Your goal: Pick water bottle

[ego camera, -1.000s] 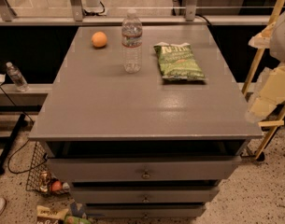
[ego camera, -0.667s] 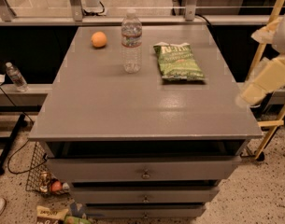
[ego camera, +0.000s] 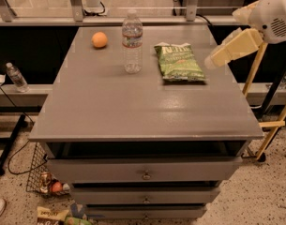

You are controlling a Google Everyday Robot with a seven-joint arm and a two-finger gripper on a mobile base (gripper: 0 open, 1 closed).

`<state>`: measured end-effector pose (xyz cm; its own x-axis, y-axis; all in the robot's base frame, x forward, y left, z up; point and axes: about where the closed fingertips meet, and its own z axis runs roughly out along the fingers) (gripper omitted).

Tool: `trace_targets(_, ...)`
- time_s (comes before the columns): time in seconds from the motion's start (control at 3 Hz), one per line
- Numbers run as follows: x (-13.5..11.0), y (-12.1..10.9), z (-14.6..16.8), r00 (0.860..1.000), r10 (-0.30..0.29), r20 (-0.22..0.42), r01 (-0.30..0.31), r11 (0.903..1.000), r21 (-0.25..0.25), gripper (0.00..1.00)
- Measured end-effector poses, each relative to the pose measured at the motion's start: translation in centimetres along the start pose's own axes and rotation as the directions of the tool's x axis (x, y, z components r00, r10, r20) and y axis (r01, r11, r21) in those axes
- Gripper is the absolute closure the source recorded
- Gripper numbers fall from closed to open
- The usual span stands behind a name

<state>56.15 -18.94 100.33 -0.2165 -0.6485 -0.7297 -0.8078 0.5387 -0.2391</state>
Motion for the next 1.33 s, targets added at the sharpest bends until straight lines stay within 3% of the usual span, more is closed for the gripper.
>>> trace_targets(0.67,-1.0,0.3,1.2,1.0,-0.01,0.011,0.01,0.9999,-0.001,0.0)
trace_targets(1.0,-3.5,0.4,4.0,0.999,-0.006,0.048,0.006,1.0,0.005,0.0)
trace_targets(1.33,-5.7,1.2,8.1,0.998,0.002,0.065,0.0,0.9996,-0.027,0.0)
